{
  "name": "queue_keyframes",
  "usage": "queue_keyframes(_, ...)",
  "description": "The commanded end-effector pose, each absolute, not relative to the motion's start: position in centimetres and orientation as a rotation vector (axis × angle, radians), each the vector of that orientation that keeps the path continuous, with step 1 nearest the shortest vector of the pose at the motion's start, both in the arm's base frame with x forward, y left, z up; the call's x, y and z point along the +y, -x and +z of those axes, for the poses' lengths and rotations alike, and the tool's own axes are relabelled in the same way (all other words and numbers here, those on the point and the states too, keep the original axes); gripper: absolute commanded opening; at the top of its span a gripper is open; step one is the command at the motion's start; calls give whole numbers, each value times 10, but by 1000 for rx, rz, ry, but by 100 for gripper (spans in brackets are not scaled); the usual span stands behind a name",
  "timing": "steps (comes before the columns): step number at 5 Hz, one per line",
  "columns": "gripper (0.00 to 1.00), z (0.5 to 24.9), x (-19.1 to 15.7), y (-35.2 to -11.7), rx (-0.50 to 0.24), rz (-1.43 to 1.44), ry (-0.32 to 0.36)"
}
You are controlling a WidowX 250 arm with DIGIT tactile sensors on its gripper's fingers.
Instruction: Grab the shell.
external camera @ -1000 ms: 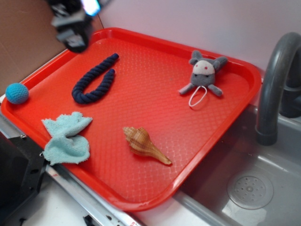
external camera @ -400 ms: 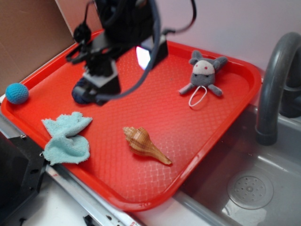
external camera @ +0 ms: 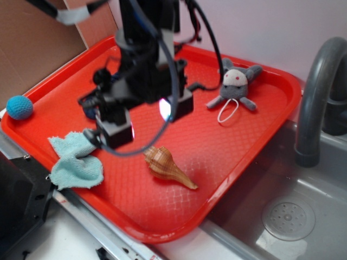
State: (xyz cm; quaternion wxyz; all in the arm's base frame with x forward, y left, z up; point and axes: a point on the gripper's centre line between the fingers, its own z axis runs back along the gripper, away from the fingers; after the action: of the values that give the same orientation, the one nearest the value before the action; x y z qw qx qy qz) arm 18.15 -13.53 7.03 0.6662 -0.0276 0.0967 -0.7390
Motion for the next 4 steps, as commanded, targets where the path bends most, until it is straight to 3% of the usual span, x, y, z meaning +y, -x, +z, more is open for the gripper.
queue_keyframes(1, 100, 43, -136, -161, 292, -1598, -11)
queue_keyframes(2, 100, 29, -139, -162, 346, -1576, -38)
queue_keyframes(3, 0, 21, -141, -160, 374, -1603, -44)
queue_keyframes(4, 0, 18, -142, -158, 393, -1590, -62)
